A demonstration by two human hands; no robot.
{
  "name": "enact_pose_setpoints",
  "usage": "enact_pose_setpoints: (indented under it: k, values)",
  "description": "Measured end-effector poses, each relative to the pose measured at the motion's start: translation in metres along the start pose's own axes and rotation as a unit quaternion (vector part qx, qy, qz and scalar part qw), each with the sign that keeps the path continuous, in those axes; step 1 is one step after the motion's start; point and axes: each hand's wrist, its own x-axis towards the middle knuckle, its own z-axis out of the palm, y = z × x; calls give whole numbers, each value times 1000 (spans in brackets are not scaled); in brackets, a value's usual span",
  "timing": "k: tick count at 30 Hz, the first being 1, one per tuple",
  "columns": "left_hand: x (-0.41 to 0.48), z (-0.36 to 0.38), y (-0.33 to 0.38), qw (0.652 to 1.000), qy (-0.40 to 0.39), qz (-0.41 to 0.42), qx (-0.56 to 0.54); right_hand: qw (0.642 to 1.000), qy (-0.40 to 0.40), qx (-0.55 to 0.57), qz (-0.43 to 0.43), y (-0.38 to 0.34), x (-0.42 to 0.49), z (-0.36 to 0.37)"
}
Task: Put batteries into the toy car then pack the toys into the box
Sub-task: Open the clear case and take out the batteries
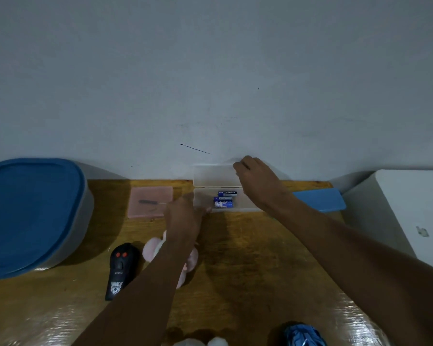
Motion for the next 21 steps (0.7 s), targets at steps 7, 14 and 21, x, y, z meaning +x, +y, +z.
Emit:
enact_pose_setpoints:
  k: [7,14,21]
  values:
    - [2,1,-6,999,14,19,21,996,9,66,59,-25,-33,14]
    - [4,0,-6,998,20,38,34,990,-64,118,34,-51,-31,34]
    - [6,2,-11,998,36,52,2,989,-68,72,109,-67,-34,46]
